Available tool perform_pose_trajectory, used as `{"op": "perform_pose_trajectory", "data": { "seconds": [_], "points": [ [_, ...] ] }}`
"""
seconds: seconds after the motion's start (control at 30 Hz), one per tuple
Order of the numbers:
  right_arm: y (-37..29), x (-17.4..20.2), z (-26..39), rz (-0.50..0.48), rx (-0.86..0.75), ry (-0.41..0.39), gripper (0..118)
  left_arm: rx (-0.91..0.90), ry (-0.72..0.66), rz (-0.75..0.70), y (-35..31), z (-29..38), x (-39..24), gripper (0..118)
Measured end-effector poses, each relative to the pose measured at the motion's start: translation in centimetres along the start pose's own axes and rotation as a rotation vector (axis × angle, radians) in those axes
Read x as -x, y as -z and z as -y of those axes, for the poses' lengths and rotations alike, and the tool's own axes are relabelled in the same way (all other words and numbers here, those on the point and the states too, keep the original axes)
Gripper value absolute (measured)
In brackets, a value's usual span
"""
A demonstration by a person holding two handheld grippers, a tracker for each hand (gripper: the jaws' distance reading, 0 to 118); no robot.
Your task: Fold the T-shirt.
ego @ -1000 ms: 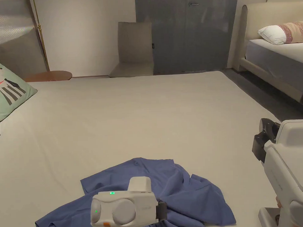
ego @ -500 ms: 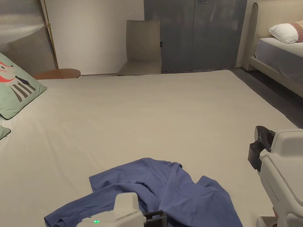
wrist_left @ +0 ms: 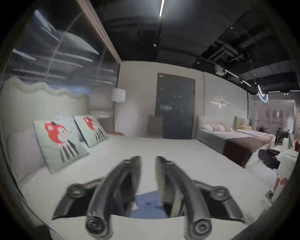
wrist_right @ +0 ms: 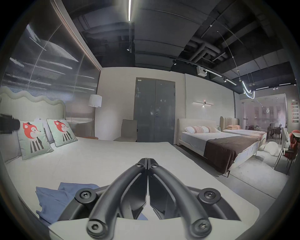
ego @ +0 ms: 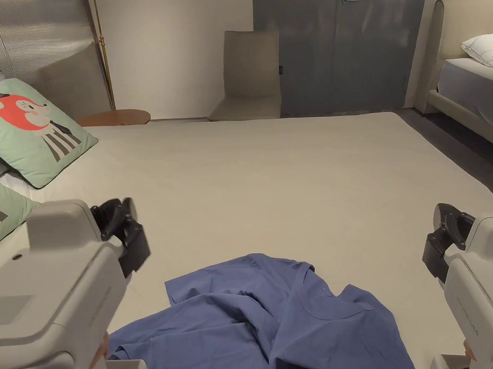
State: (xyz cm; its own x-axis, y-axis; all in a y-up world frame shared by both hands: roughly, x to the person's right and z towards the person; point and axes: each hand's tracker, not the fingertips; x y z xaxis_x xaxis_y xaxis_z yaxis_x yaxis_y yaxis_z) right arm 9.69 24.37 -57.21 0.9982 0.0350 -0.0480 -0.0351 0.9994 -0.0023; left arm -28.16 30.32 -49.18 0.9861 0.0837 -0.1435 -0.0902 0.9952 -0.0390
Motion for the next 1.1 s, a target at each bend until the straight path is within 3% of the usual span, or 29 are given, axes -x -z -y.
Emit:
{"op": "perform_pose_trajectory", "data": {
  "seconds": [0.07,0.2,0.37,0.4,0.43,0.47,0.5,0.53,0.7,0.73,0.83,0.87,0.97,1.0,1.03,1.07,1.1],
  "points": [
    [0.0,0.2,0.1,-0.004,0.0,-0.003,0,-0.004,-0.02,0.007,-0.3,-0.6,0.5,1],
    [0.2,0.2,0.2,-0.013,0.006,-0.003,0,0.04,-0.033,-0.006,0.1,-0.2,0.9,1],
    [0.4,0.5,0.8,-0.02,0.023,-0.01,0,0.282,-0.057,0.002,2.3,3.6,1.6,5],
    [0.3,0.6,0.8,-0.022,0.028,-0.009,0,0.317,-0.072,0.002,2.6,4.8,1.8,19],
    [0.2,0.7,0.9,-0.023,0.032,-0.009,0,0.384,-0.082,-0.003,3.1,6.1,1.9,44],
    [0.2,0.7,1.1,-0.023,0.036,-0.011,0,0.464,-0.087,-0.007,3.5,7.3,2.0,80],
    [0.3,0.7,1.2,-0.023,0.042,-0.012,0,0.543,-0.097,-0.011,4.0,8.9,2.1,104],
    [0.2,0.7,1.2,-0.024,0.047,-0.011,0,0.621,-0.099,-0.011,4.3,10.5,2.0,111],
    [0.4,0.7,2.9,-0.026,0.082,-0.02,0,0.816,-0.079,-0.006,4.2,17.9,2.5,104],
    [0.4,0.7,3.2,-0.028,0.091,-0.021,0,0.842,-0.079,0.002,4.1,19.0,2.4,98],
    [0.4,0.6,4.0,-0.03,0.127,-0.03,0,0.89,-0.083,0.008,3.5,21.2,1.9,41],
    [0.5,0.6,4.3,-0.03,0.145,-0.036,1,0.892,-0.085,0.01,3.4,21.4,1.9,31],
    [1.3,0.3,5.8,-0.039,0.268,-0.047,4,0.876,-0.062,0.017,2.9,21.2,1.5,20],
    [1.7,0.1,6.4,-0.046,0.32,-0.045,18,0.863,-0.061,0.032,2.9,20.9,1.5,15],
    [2.3,-0.1,7.2,-0.061,0.38,-0.034,47,0.853,-0.072,0.046,2.9,20.6,1.6,9],
    [3.1,-0.6,8.6,-0.071,0.461,-0.021,91,0.845,-0.082,0.048,2.8,20.3,1.6,8],
    [3.8,-0.8,9.9,-0.062,0.545,-0.015,113,0.836,-0.077,0.043,2.4,19.9,1.3,8]
  ]
}}
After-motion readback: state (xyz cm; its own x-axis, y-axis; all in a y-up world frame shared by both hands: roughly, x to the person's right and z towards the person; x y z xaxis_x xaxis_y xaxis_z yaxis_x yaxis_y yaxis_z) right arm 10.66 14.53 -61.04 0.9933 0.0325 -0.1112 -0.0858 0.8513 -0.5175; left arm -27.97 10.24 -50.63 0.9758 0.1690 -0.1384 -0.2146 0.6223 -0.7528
